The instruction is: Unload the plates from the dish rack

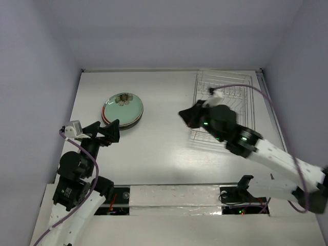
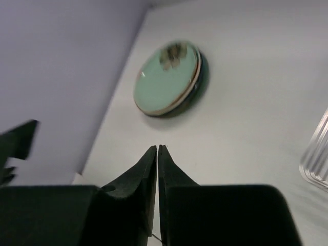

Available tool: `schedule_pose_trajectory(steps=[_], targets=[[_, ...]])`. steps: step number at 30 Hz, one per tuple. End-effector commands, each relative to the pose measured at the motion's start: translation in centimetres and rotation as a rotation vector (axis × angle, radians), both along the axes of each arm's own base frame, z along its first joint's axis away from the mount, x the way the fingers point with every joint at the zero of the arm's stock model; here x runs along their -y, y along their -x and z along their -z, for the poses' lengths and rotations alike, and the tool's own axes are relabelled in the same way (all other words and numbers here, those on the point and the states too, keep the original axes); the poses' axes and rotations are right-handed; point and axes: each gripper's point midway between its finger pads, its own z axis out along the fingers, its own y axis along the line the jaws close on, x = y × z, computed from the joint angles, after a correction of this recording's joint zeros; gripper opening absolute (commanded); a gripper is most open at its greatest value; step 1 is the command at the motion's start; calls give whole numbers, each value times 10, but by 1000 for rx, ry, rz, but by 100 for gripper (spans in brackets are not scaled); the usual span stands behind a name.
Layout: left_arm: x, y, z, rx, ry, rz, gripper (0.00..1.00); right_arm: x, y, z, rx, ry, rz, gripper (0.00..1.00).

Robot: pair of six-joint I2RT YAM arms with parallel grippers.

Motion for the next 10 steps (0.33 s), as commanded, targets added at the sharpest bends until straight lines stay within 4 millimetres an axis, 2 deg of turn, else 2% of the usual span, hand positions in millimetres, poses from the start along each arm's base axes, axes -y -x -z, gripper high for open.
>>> schedule_pose_trajectory(steps=[1,3,4,6,7,9,10], targets=[[-3,6,-35,62,23,-1,99,98,27,-58,177,-125,205,15],[-3,6,-42,70,30,-1,99,132,43,-71,228,-179,248,25],[-3,7,-51,86,40,0,99,155,60,-84,271,-242,254,38],[-4,8,-58,99,41,-1,99,174,70,-87,293,-261,273,53],[-3,7,-60,106,41,-1,99,181,73,-84,299,-262,281,71],[-1,2,-60,92,35,-1,99,190,78,-80,300,-256,292,86],[-1,0,-59,87,33,-1,99,192,79,-78,298,-249,294,89]])
